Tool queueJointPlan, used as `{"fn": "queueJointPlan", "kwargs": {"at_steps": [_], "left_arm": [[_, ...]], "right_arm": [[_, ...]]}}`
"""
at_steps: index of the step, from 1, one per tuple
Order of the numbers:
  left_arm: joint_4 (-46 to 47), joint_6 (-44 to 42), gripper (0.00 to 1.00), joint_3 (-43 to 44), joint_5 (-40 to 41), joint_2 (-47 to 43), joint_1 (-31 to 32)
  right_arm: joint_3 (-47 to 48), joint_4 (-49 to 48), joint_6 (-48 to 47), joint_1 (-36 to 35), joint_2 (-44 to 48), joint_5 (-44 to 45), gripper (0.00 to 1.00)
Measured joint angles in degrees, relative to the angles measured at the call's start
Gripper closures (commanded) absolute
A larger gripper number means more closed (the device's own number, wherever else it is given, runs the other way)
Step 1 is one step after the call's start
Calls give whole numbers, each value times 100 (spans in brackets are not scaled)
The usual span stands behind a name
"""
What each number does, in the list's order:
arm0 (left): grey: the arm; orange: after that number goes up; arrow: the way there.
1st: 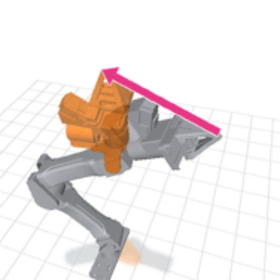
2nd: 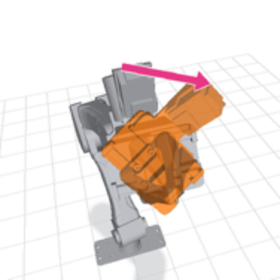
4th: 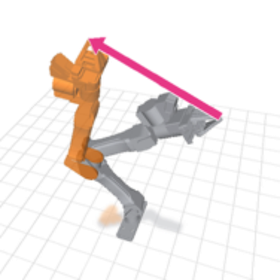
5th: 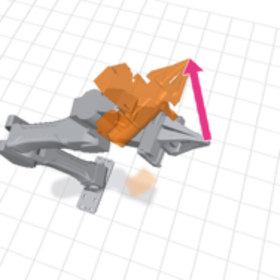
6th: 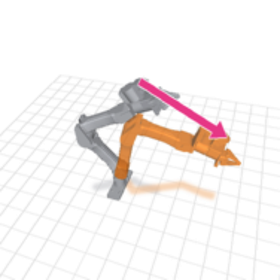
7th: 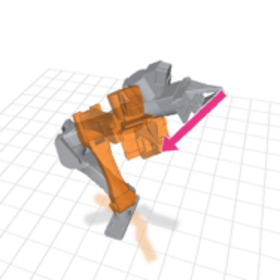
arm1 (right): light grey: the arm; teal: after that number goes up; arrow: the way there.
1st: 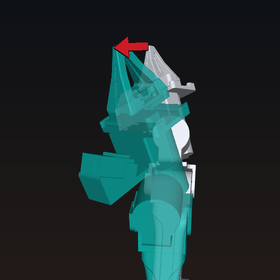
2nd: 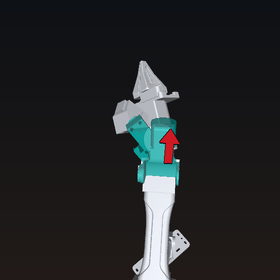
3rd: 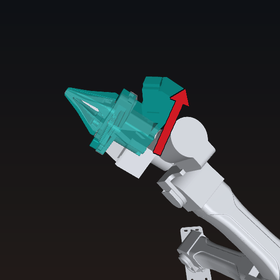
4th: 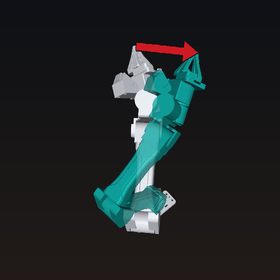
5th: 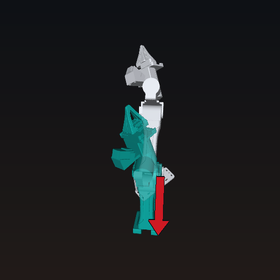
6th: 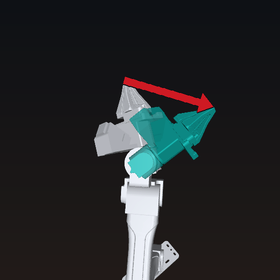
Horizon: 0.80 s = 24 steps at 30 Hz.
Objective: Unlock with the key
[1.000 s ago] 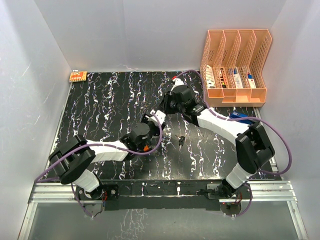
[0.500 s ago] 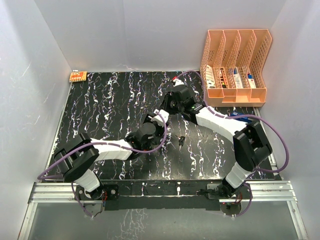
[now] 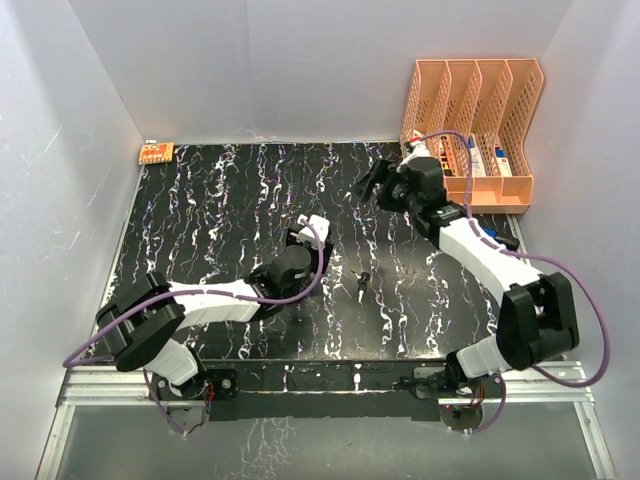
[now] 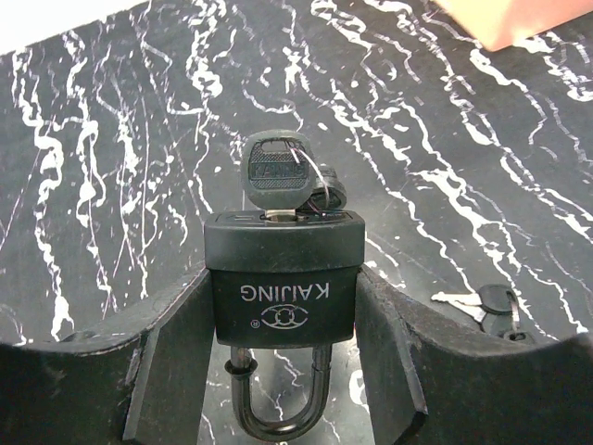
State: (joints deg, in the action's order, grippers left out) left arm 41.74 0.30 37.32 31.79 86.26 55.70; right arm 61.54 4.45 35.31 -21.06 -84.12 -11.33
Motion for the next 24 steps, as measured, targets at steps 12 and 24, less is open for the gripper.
{"fn": "queueJointPlan", "kwargs": {"at_steps": [12, 24], "left_arm": [[-1469, 2004, 100, 782, 37, 0, -957], [-1360, 3136, 100, 1200, -313, 345, -984]], "right_arm": [[-2551, -1231, -282, 267, 1600, 345, 2], [-3206, -3016, 142, -118, 796, -680, 2]]}}
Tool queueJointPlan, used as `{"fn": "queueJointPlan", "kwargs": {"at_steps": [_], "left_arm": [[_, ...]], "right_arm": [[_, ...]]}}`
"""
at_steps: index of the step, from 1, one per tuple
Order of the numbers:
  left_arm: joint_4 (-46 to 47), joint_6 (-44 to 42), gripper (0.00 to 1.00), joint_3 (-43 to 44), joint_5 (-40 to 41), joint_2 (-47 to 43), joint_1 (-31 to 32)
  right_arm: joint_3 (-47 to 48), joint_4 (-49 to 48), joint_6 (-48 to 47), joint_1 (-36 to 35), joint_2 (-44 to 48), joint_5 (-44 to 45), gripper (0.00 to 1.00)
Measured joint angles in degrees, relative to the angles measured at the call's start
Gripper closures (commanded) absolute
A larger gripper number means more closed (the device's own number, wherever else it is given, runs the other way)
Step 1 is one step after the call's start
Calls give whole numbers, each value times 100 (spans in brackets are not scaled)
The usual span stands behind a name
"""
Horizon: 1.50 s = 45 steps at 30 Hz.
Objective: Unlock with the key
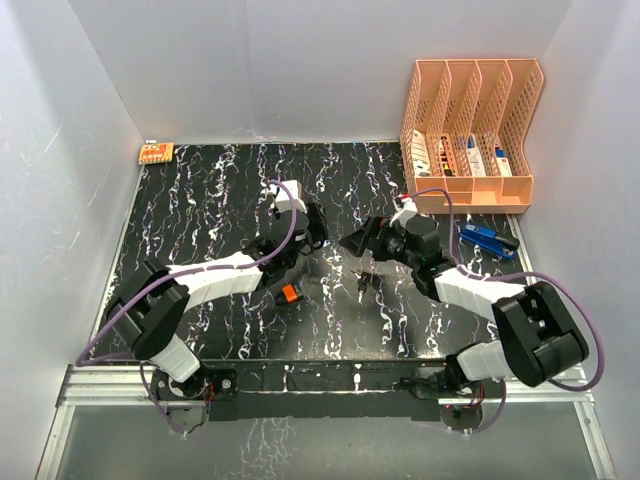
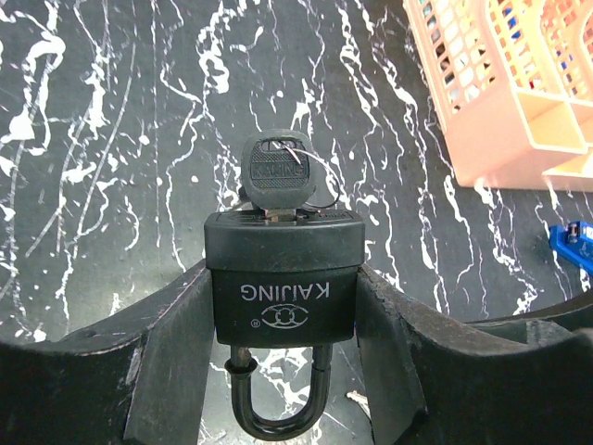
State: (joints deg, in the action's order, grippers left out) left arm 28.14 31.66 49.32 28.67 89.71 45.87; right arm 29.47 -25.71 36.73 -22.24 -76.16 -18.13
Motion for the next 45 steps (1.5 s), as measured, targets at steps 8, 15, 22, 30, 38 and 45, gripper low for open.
{"fn": "queueJointPlan", "kwargs": {"at_steps": [8, 15, 22, 30, 38, 45], "left_arm": [[129, 321, 100, -2, -422, 212, 0], [313, 479, 100, -131, -728, 37, 0], [483, 688, 100, -649, -1010, -844, 0], [800, 911, 100, -914, -1246, -1355, 2], [1054, 1064, 100, -999, -1287, -1307, -31], [885, 935, 100, -909, -1078, -1235, -105]], "right_arm": [[256, -522, 291, -367, -671, -350, 2], [389, -809, 446, -444, -1043, -455, 2], [424, -935, 514, -446, -1252, -466, 2], [675, -1220, 592, -485, -1480, -752, 2], [938, -1217, 647, -509, -1799, -1010, 2], [898, -997, 555, -505, -1443, -568, 2]]}}
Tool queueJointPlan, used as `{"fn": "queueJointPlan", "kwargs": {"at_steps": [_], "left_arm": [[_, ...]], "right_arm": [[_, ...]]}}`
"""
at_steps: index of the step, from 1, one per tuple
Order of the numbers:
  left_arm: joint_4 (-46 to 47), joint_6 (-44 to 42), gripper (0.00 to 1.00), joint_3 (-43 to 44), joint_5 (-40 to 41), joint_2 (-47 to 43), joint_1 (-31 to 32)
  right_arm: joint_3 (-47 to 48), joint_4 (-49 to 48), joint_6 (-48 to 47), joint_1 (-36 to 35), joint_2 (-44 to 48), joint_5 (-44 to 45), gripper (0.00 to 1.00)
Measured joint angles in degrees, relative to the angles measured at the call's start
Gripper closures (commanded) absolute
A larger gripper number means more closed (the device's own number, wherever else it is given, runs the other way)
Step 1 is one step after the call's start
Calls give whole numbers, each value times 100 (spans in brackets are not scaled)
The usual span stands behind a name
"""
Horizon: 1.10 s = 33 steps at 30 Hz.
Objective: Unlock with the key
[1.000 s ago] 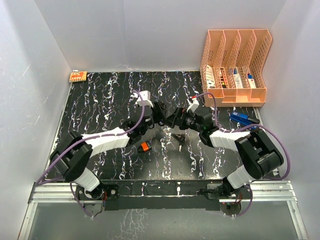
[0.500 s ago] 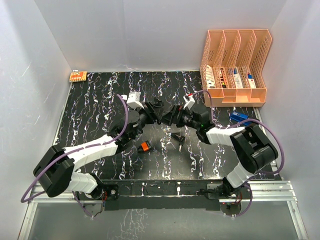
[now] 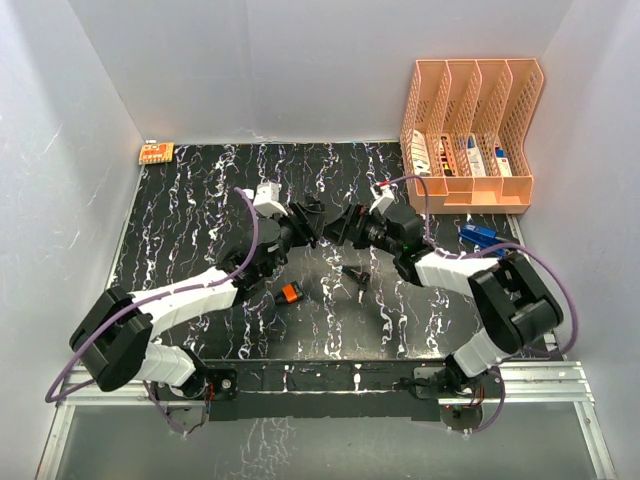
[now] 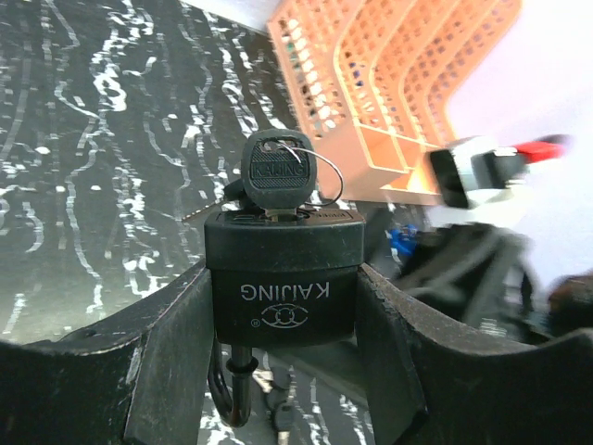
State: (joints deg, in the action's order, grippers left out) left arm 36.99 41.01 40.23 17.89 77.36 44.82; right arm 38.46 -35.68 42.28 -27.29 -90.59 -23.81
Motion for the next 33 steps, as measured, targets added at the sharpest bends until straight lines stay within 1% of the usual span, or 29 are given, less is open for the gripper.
{"fn": "queueJointPlan", "kwargs": {"at_steps": [4, 7, 11, 16, 19, 22, 33], "left_arm": [[-474, -236, 100, 168, 293, 61, -162], [-1032, -522, 100, 527, 651, 262, -289], [-1808, -1014, 100, 1298, 1200, 935, -426], [-2441, -1569, 100, 1991, 1663, 2028, -540], [-2603, -1764, 100, 2153, 1661, 2627, -647], [-2634, -1851, 100, 2184, 1558, 3029, -741], [-2492, -1797, 100, 2870, 953, 3884, -925]], "right_arm": [[0, 518, -269, 33, 686, 581, 2], [0, 951, -496, 42, 1104, 1086, 2], [0, 1620, -793, 42, 1471, 1766, 2], [0, 2236, -1086, 42, 1814, 2264, 2], [0, 2430, -1207, 42, 1991, 2402, 2], [0, 2551, -1290, 46, 2127, 2483, 2], [0, 2699, -1423, 85, 2240, 2555, 2]]}}
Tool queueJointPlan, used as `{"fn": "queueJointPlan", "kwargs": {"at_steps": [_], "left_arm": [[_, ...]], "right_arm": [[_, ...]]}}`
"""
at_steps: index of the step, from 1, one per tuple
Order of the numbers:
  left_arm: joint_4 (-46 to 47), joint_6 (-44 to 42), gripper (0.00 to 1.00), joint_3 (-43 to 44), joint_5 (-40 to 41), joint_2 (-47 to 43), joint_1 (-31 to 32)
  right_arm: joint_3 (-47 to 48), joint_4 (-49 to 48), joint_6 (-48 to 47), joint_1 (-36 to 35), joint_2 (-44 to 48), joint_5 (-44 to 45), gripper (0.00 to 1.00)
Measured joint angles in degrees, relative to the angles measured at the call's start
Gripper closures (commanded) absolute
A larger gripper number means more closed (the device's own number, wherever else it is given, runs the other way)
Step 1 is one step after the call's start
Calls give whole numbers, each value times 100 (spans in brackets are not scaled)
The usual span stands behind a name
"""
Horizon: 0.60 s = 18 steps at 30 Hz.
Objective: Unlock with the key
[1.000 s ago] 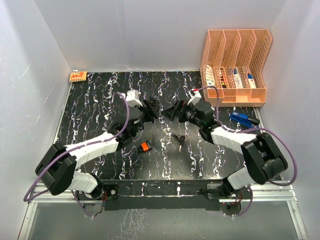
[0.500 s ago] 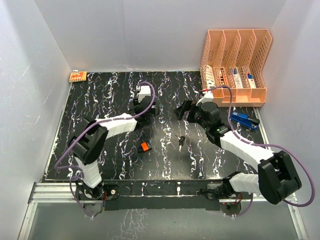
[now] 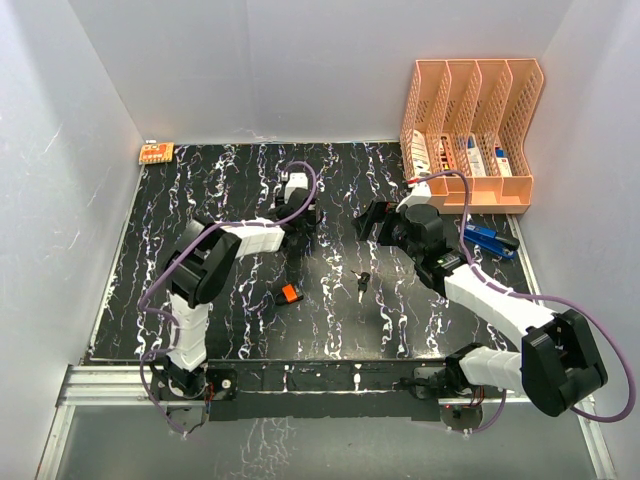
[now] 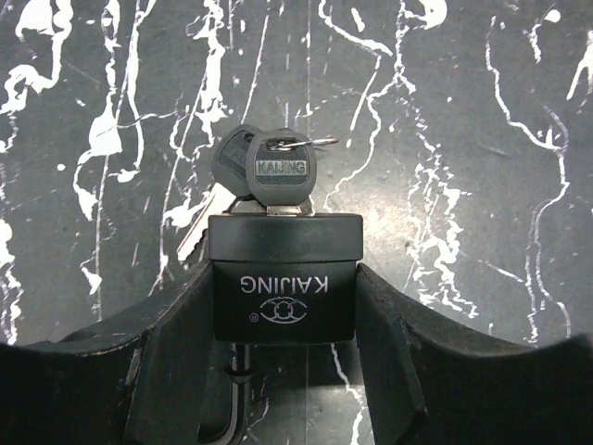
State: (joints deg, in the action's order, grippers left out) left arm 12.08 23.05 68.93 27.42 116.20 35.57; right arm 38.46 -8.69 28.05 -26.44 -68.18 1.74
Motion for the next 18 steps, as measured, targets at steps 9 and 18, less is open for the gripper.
{"fn": "queueJointPlan", "kwargs": {"at_steps": [9, 18], "left_arm": [[153, 103, 19, 63, -398, 68, -227], [118, -129, 2, 72, -476, -63, -286]], "right_arm": [[0, 2, -39, 11, 0, -76, 2], [0, 2, -79, 9, -219, -284, 2]]}}
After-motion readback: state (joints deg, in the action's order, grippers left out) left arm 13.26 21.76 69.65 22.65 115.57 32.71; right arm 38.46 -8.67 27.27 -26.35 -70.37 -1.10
